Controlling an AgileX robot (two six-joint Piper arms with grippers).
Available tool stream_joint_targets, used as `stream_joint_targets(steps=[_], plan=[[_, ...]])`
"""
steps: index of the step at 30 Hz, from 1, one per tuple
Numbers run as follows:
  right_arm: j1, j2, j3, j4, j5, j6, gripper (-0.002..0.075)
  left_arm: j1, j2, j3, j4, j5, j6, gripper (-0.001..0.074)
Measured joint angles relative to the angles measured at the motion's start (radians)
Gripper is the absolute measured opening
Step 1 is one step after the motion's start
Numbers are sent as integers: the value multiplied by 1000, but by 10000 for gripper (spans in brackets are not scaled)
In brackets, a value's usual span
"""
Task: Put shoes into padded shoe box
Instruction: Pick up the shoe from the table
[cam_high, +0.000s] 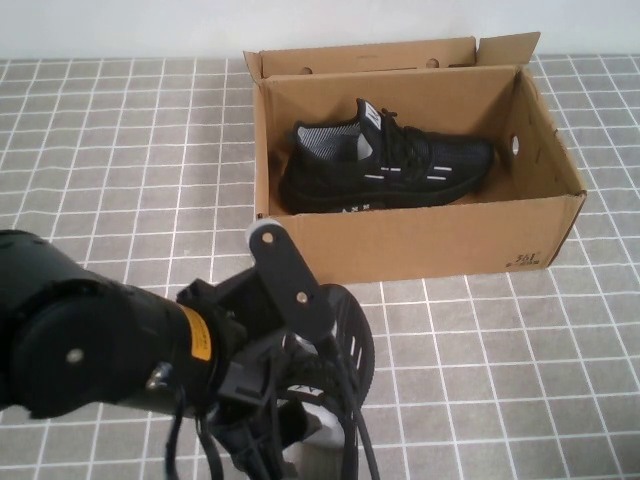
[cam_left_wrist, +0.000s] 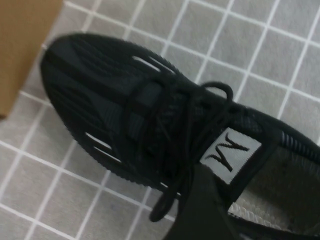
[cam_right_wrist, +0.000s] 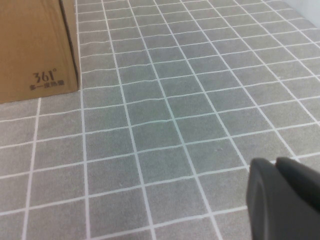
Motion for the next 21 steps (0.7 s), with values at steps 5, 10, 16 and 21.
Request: stream_joint_targets(steps=[5,10,16,21], plan=[[0,0,0,0,0,0,-8,0,47,0,-4,-9,0,451],[0,0,0,0,0,0,-8,0,99,0,-4,-57,0,449],[0,0,0,0,0,0,-8,0,137,0,-4,-102,0,330],[0,0,0,0,0,0,-8,0,141,0,62,-104,0,83]])
